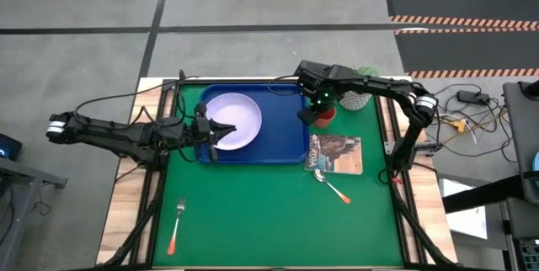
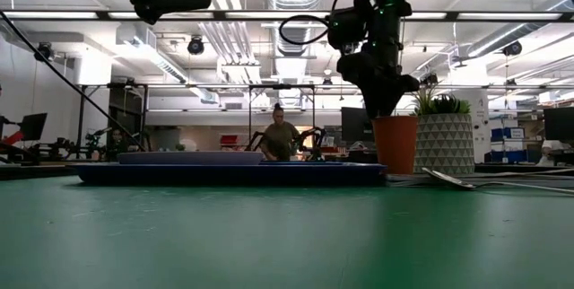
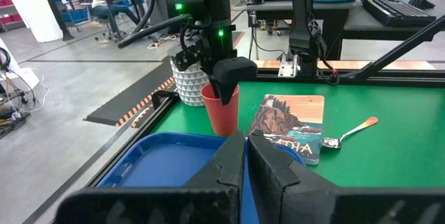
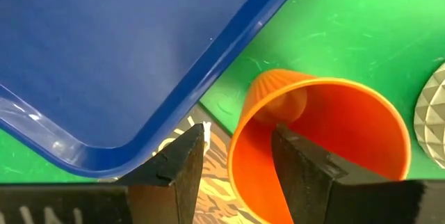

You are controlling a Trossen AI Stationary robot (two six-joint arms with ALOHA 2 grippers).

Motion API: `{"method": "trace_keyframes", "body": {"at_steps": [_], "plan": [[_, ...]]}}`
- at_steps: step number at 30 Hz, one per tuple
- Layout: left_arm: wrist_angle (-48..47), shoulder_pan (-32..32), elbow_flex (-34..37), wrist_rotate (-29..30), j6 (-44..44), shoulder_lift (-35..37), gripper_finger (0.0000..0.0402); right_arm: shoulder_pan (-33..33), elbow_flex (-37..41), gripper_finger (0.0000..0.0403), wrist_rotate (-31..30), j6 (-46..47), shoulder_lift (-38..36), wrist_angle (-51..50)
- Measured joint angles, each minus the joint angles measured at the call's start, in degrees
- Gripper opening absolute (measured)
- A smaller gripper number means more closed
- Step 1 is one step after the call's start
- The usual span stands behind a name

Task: Pick and place plate/cup/fork/spoon on tray
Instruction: Put the orange cup on the top right of the blue serving tray

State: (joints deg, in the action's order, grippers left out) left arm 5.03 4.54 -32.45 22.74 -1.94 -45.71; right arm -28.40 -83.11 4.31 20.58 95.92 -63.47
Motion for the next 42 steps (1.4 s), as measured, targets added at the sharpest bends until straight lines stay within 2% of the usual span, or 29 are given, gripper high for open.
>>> {"method": "trace_keyframes", "body": {"at_steps": [19,35,42], "plan": [[0.0,-0.01,0.0,0.0,0.01,0.0,0.0001,0.02,0.04,0.0153,-1.46,-0.59,2.97,-0.14],[-0.01,-0.01,0.0,0.0,0.0,0.0,0.0001,0.02,0.04,0.0059,-1.35,-0.6,2.97,-0.21],[-0.01,-0.01,0.0,0.0,0.0,0.0,0.0001,0.02,0.04,0.0036,-1.31,-0.51,2.97,-0.27]]}}
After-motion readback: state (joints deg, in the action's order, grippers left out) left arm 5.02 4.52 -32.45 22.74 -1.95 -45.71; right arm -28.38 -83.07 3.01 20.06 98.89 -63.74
